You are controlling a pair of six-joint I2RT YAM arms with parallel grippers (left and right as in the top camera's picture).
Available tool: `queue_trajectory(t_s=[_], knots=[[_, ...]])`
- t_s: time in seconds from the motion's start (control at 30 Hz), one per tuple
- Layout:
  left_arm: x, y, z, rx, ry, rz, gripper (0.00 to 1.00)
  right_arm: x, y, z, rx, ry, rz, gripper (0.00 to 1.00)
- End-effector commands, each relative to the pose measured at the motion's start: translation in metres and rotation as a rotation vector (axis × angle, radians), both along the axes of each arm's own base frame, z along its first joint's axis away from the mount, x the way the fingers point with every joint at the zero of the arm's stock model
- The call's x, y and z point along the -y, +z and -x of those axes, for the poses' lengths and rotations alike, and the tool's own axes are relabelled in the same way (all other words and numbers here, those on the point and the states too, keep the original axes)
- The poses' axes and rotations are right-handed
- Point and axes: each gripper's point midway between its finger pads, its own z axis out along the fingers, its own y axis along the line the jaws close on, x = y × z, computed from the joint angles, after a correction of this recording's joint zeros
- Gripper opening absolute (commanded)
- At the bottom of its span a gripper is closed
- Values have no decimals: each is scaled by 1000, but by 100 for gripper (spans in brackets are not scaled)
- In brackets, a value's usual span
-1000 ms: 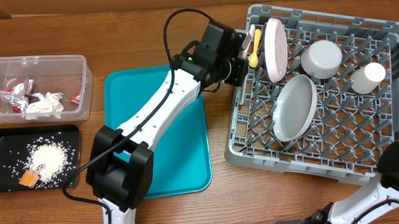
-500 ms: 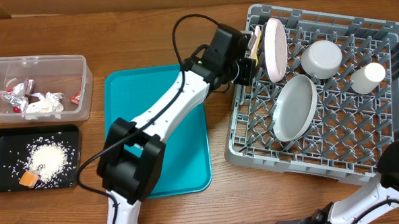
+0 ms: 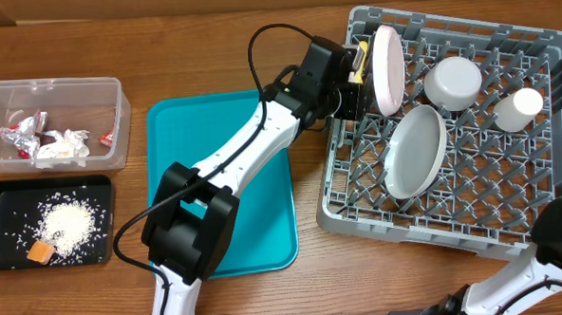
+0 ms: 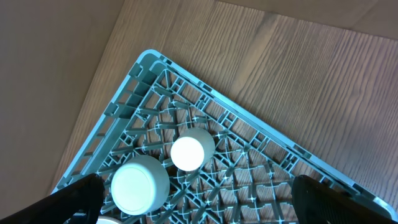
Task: Sort waste into correct bins and load items into the dishwasher rack
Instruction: 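Lower the white fork into the rack's left edge beside the pink plate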
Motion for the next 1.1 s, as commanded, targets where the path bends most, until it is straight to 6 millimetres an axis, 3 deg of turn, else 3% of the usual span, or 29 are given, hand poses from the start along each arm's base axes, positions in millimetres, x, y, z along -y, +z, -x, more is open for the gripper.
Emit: queue_trajectory(t_s=[0.0, 0.2, 0.37, 0.47, 0.57, 0.73, 0.83, 0.87, 0.97, 1.07], knots=[[5, 5, 0, 20, -23, 9, 72, 1, 4, 2, 8, -9, 10, 100], [-9, 32, -1, 38, -15, 0, 91, 1, 4, 2, 8, -9, 10, 100], [-48, 55, -1, 54, 87, -96, 91, 1, 4, 2, 8, -9, 10, 100], [-79, 56, 4, 50, 150, -217, 77, 1, 4, 2, 8, -9, 10, 100], [-97, 39, 19, -24, 159, -310, 33, 1, 4, 2, 8, -9, 10, 100], [-91, 5, 45, -147, 84, -368, 24, 1, 4, 2, 8, -9, 10, 100], [-76, -8, 59, -176, 17, -374, 45, 1, 4, 2, 8, -9, 10, 100], [-69, -9, 64, -160, -14, -381, 65, 1, 4, 2, 8, -9, 10, 100], [-66, -11, 65, -135, -25, -403, 71, 1, 4, 2, 8, -9, 10, 100], [-71, -19, 64, -130, -12, -451, 70, 1, 4, 2, 8, -9, 10, 100]])
